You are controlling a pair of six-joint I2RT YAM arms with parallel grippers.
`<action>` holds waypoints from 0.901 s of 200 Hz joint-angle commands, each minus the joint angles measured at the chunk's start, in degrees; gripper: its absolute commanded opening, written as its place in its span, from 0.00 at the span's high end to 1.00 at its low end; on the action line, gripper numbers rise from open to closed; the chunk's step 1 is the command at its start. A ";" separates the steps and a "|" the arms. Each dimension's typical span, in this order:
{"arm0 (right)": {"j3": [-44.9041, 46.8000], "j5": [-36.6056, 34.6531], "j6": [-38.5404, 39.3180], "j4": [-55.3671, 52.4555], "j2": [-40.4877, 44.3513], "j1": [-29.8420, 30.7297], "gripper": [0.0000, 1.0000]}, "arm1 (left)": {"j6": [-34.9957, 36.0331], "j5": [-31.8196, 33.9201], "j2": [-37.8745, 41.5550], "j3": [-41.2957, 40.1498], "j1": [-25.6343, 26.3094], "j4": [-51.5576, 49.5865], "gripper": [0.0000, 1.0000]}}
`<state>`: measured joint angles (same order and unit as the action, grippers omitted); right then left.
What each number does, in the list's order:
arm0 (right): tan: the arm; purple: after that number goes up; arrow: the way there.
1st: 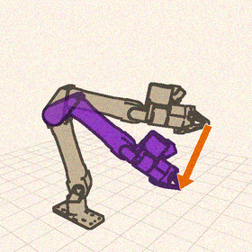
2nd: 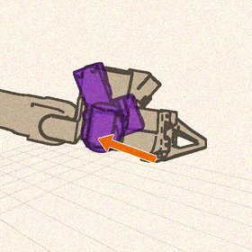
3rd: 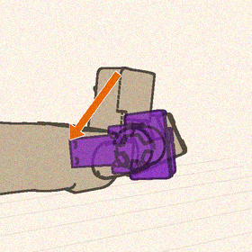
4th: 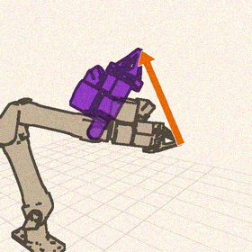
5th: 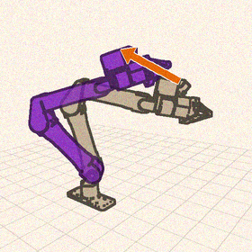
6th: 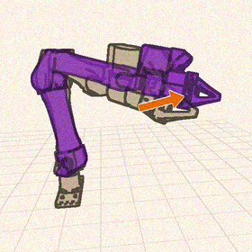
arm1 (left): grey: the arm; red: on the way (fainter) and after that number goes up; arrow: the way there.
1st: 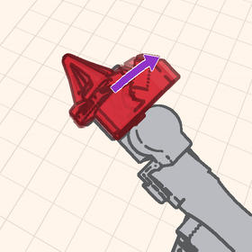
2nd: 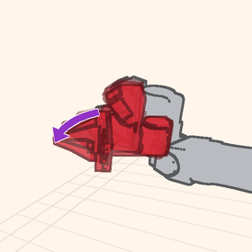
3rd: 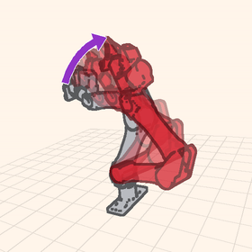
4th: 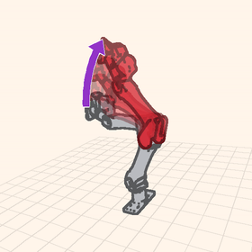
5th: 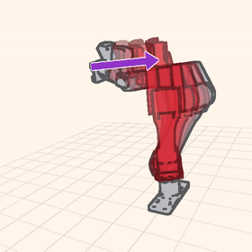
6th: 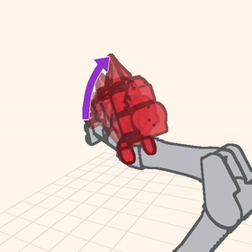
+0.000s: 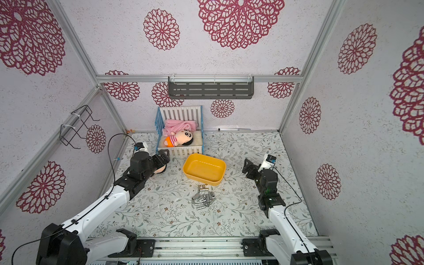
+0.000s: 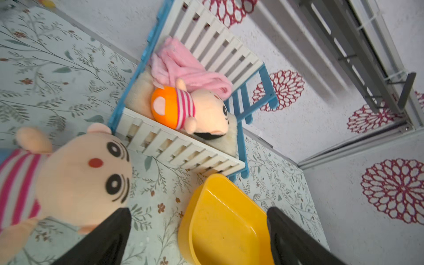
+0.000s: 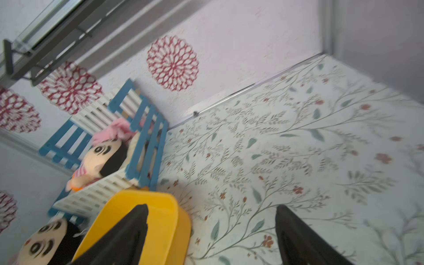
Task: Put the screws on the desktop into the storage box
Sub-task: Pick up the screw from the center of the board.
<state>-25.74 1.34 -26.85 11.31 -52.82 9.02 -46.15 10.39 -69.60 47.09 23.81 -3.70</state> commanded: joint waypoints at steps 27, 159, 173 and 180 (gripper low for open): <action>0.60 4.79 3.73 -8.27 3.40 13.27 0.32 | 0.21 -1.77 0.02 -2.96 11.40 -9.71 0.01; 5.93 -3.27 3.20 3.07 -9.86 29.95 0.51 | 4.70 -5.97 -1.95 -6.65 15.58 -9.59 0.08; 5.36 -3.66 3.26 3.41 -11.57 30.74 0.52 | 4.89 -5.74 -1.35 -6.97 15.65 -9.58 0.08; 5.02 -3.85 3.31 3.54 -12.57 31.09 0.54 | 5.08 -5.73 -1.19 -7.01 15.73 -9.58 0.08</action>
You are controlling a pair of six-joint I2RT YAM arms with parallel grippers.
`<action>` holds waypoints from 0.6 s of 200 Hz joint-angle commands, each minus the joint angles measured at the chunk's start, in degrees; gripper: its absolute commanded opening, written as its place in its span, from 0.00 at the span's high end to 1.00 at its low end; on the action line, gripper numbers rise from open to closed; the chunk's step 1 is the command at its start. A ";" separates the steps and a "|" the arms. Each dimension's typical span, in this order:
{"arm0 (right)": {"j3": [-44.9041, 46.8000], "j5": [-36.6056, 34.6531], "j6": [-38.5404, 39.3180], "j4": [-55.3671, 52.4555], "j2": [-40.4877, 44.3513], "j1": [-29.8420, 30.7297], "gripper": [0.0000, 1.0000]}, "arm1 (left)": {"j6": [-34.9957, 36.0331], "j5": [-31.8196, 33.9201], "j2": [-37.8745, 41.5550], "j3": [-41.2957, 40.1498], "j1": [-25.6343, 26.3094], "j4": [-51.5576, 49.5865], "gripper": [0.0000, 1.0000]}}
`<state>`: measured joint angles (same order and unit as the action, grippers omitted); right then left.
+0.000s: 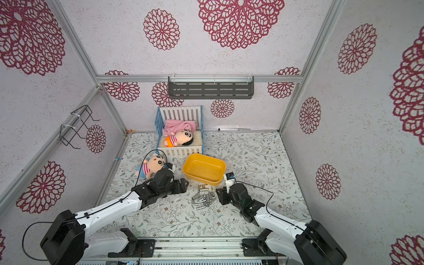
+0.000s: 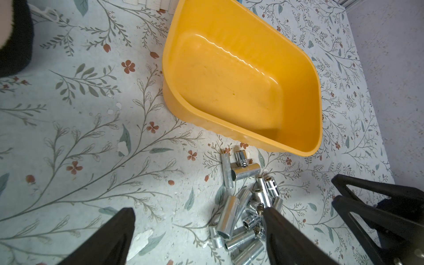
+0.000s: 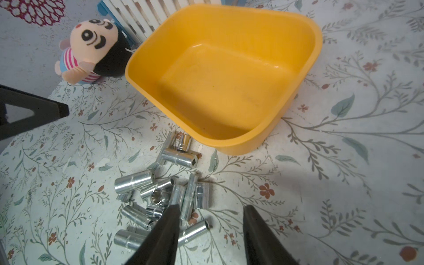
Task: Put the screws on the desktop into the storage box
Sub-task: Pick up the screw from the center of the board.
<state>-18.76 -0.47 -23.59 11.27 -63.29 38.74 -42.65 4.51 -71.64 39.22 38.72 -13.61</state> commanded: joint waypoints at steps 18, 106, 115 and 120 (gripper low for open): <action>-2.74 -2.49 0.23 4.00 -4.33 2.38 0.55 | 1.85 -0.10 0.68 1.03 1.16 0.40 0.09; -8.63 -8.96 0.60 1.44 -14.87 6.70 0.61 | 4.10 -2.40 -6.02 4.15 3.82 0.30 0.11; -8.88 -9.27 0.77 1.30 -15.32 6.68 0.61 | 4.12 -2.34 -6.66 4.35 3.98 0.31 0.11; -8.99 -9.24 0.76 1.30 -15.66 6.71 0.62 | 4.24 -2.40 -6.99 4.45 3.99 0.31 0.11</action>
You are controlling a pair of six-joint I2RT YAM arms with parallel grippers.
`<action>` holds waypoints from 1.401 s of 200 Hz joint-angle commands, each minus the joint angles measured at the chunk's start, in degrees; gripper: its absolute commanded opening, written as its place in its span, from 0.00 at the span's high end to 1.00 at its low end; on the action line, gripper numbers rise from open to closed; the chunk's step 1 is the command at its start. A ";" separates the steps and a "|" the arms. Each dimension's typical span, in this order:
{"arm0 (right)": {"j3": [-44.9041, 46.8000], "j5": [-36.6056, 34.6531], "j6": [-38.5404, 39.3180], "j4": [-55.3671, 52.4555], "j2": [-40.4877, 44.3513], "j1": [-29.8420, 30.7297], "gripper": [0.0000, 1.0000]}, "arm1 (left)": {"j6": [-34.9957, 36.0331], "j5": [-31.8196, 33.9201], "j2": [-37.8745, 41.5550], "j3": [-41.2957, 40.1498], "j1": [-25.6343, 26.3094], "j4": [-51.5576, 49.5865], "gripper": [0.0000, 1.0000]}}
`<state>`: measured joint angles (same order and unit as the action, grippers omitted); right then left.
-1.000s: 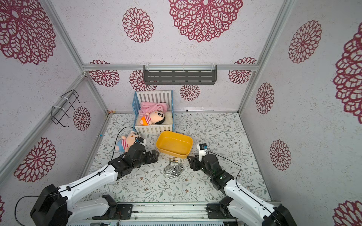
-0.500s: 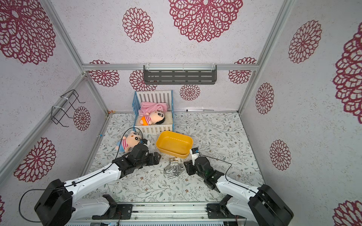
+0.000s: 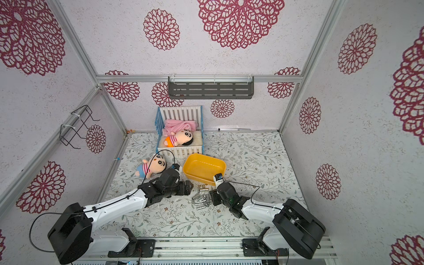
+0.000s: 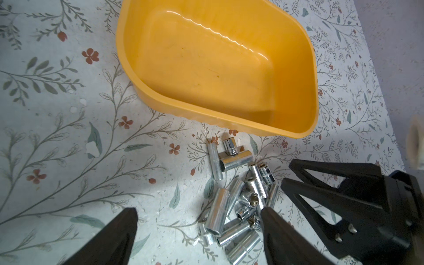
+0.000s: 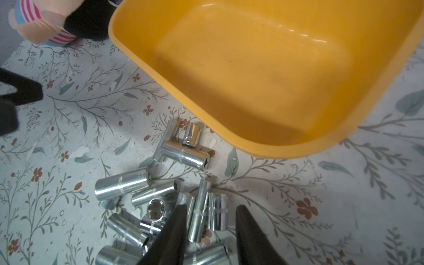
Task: Put the screws on the desktop into the storage box
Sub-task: Pick up the screw from the center of the board.
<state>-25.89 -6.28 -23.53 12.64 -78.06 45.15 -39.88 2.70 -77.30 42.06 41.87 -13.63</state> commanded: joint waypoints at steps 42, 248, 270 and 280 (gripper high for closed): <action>-3.49 -3.17 0.48 -1.20 -4.65 0.32 0.65 | 1.97 2.45 -1.92 2.10 1.70 -0.42 0.12; -6.25 -4.76 0.52 -4.79 -9.18 0.53 0.68 | 3.67 10.72 -0.38 2.01 4.07 -1.29 0.11; -6.97 -5.07 0.55 -5.48 -10.21 0.48 0.69 | 3.99 11.36 -0.56 2.16 4.18 -1.57 0.11; -7.15 -5.32 0.53 -5.65 -10.44 0.47 0.69 | 4.06 11.45 -0.57 2.20 4.19 -1.58 0.11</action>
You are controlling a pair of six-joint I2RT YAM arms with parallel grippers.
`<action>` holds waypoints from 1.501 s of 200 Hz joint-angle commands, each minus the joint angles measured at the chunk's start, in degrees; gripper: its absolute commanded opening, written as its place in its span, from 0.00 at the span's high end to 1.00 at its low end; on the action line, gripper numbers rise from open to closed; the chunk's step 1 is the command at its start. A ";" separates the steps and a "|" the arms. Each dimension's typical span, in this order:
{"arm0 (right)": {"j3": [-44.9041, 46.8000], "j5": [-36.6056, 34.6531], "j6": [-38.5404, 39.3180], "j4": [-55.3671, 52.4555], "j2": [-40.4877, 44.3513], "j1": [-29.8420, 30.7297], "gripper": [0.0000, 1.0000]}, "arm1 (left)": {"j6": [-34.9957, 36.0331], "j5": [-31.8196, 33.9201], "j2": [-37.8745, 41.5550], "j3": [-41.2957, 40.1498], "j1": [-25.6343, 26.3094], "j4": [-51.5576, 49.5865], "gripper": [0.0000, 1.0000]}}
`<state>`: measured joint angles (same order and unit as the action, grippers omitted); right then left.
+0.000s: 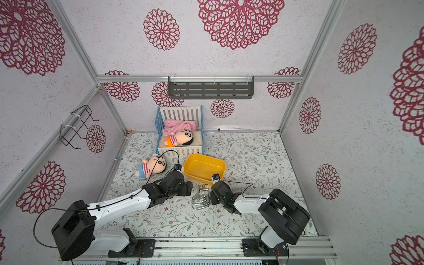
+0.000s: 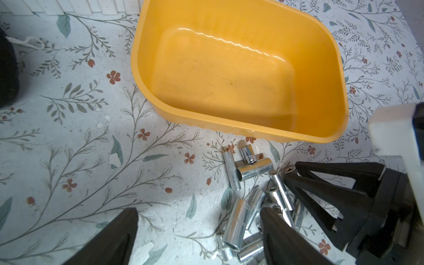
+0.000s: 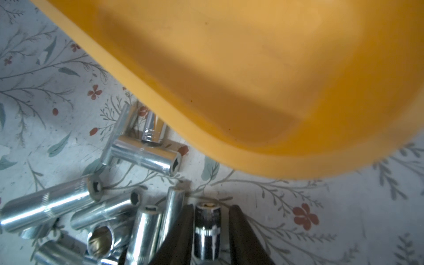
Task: Put the screws on the desktop into the storage box
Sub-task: Pick up the screw from the center of the board, then place the screw in the storage box.
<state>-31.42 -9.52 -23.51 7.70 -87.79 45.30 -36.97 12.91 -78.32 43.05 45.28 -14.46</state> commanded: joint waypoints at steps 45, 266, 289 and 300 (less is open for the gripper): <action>-1.72 -3.53 0.49 -1.77 -0.13 0.34 0.75 | 1.68 1.07 0.45 1.34 0.95 -0.75 0.10; -14.11 -7.73 -3.27 -5.34 8.20 -0.94 1.00 | 2.51 2.04 3.71 -0.37 1.22 1.48 0.06; -19.07 -6.29 -2.27 -5.45 1.56 -3.10 1.00 | 2.36 1.69 3.61 -0.33 1.22 1.47 0.06; -20.56 -5.61 -1.62 -6.11 -0.78 -4.63 1.00 | 2.26 1.60 3.62 -0.33 1.22 1.45 0.06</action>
<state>-48.31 -17.34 -26.33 1.23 -84.82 43.62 -35.24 15.51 -74.61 43.11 45.69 -14.06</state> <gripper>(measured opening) 0.208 0.941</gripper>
